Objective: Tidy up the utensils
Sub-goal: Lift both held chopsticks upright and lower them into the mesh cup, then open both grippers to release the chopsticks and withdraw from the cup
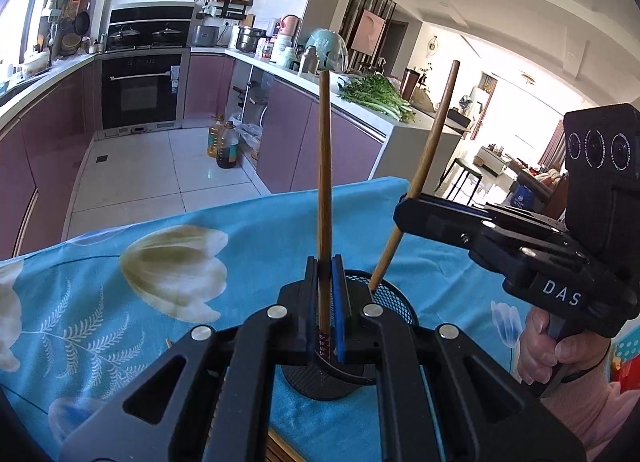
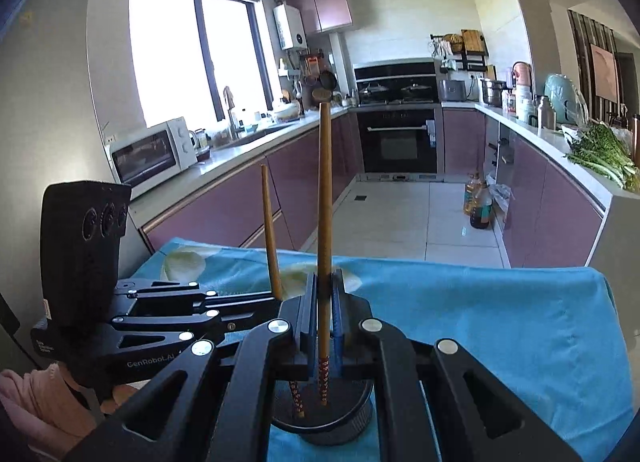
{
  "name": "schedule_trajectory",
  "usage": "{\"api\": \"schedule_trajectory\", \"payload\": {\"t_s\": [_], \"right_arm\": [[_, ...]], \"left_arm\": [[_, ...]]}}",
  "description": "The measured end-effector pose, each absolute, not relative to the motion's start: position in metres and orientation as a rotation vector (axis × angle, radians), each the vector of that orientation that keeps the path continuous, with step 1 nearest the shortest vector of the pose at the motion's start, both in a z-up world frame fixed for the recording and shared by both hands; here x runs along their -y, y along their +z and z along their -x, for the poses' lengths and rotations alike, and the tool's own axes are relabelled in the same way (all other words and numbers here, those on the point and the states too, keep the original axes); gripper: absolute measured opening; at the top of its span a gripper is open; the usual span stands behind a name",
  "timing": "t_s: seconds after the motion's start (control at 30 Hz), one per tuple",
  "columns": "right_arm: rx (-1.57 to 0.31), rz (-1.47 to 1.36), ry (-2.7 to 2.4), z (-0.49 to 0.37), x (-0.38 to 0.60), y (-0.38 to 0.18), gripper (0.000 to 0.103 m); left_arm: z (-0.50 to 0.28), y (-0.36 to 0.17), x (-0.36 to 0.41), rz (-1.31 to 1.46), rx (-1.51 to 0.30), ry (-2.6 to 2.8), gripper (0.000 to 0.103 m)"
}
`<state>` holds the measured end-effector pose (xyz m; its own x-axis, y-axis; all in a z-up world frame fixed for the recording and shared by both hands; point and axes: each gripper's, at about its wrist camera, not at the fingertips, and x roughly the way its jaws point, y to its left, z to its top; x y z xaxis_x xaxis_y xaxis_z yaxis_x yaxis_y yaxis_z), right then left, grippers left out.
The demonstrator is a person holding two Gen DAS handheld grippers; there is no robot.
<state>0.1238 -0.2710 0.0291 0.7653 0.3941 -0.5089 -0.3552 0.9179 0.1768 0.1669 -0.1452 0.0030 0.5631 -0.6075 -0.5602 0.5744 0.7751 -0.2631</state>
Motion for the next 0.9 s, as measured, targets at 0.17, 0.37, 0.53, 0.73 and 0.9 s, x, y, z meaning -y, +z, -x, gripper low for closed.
{"api": "schedule_trajectory", "payload": {"t_s": [0.17,0.37,0.53,0.73,0.9], "right_arm": [[-0.639,-0.055,0.405,-0.135,0.264,0.018,0.006],[-0.657,-0.073,0.401,-0.145,0.258,0.015,0.006],[-0.672,-0.082,0.409,-0.154,0.257,0.015,0.006],[-0.671,-0.102,0.395,-0.161,0.260,0.015,0.006],[-0.672,-0.101,0.394,-0.163,0.258,0.020,0.006]], "left_arm": [[-0.177,-0.008,0.147,0.043,-0.701,-0.679,0.008],[-0.182,-0.010,0.144,0.041,-0.702,-0.655,0.012],[-0.177,-0.007,0.138,0.039,-0.679,-0.635,0.023],[-0.170,-0.003,0.131,0.036,-0.664,-0.624,0.026],[-0.163,-0.002,0.127,0.031,-0.657,-0.614,0.030]]}}
